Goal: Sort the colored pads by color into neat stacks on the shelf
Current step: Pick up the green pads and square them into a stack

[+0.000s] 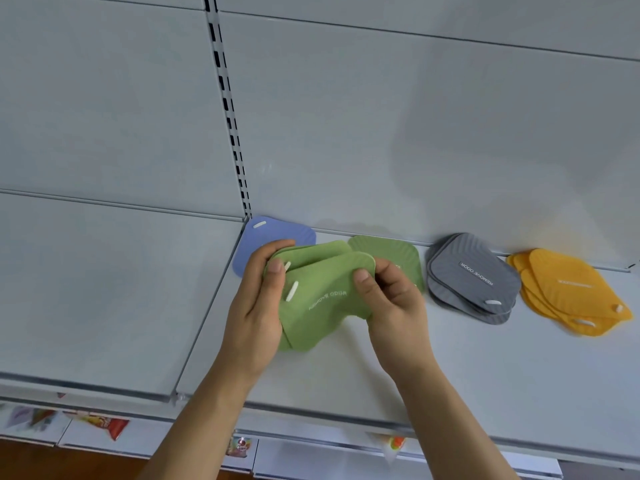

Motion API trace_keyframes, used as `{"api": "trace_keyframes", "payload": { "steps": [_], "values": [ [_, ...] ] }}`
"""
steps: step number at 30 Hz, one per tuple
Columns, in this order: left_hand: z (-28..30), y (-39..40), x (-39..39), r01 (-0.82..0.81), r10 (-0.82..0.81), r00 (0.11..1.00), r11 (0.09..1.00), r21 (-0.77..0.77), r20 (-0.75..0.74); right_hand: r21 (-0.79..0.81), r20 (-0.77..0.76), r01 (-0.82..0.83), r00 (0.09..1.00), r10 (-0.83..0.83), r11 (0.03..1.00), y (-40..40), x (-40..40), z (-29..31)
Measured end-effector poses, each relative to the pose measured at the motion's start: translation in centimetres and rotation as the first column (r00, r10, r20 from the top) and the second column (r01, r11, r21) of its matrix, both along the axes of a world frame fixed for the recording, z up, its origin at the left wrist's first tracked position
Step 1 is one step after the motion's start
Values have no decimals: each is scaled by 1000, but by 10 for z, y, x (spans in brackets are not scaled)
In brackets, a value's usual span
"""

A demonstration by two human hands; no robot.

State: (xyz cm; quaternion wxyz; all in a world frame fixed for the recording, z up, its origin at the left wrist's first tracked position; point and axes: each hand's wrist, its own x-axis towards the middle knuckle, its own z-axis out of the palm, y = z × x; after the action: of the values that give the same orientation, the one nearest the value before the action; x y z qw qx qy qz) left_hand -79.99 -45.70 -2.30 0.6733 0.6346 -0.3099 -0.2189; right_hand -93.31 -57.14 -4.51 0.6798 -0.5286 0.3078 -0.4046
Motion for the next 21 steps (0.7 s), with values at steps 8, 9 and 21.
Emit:
{"api": "trace_keyframes", "payload": {
  "steps": [8, 9, 21],
  "values": [
    [-4, 2, 0, 8, -12, 998, 998, -56, -62, -36, -131, 119, 984, -123, 992, 15, 16, -1],
    [-3, 3, 0, 11, -13, 999, 999, -44, -32, -78, -165, 142, 974, -153, 987, 17, 18, -3],
    [0, 2, 2, -12, 2, 981, 999, 51, 193, -381, -238, 95, 951, -197, 920, 17, 6, 6]
  ]
}}
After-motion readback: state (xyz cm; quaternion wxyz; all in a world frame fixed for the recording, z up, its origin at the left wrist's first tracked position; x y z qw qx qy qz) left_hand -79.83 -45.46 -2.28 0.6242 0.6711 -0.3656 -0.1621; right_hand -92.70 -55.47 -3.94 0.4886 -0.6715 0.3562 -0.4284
